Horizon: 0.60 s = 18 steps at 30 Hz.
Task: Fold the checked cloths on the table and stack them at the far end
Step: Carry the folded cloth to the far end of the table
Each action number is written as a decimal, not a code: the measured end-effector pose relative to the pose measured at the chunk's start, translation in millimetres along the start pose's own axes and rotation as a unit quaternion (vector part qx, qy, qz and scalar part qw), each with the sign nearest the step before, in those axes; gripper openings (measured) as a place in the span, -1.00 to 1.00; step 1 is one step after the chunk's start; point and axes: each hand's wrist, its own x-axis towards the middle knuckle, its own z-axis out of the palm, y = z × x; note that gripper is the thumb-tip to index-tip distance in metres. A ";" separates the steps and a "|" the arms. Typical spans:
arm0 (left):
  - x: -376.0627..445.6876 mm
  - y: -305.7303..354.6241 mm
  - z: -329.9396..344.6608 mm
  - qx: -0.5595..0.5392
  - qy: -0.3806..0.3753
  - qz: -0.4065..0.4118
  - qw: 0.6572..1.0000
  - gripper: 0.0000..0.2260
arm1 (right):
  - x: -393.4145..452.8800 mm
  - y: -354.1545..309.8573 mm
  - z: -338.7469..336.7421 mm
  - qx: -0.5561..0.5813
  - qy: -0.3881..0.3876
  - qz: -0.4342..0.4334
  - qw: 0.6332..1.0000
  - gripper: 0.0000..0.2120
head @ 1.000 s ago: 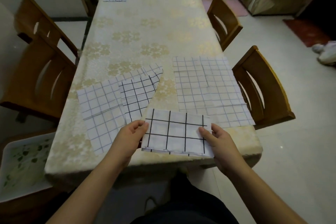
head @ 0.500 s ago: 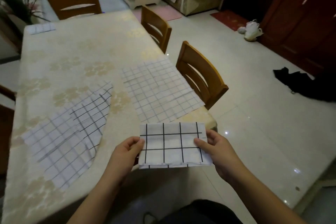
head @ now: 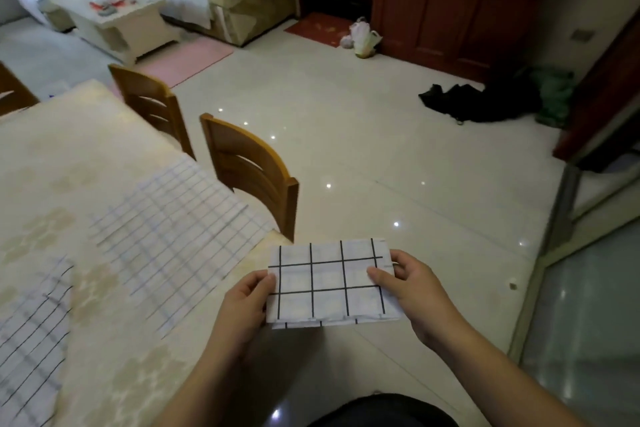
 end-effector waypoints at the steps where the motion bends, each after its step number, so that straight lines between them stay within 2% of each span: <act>1: 3.2 4.9 12.2 0.008 -0.004 0.002 1.000 -0.84 | 3.8 -2.6 -11.7 0.007 0.002 -0.001 1.000 -0.79; 11: 39.0 44.8 94.4 0.016 -0.081 0.013 0.996 -0.85 | 51.1 -19.7 -90.6 0.043 0.038 -0.007 0.998 -0.79; 18: 96.1 71.0 130.6 -0.015 -0.104 0.011 0.994 -0.90 | 108.8 -34.9 -116.3 0.020 0.073 0.009 0.997 -0.66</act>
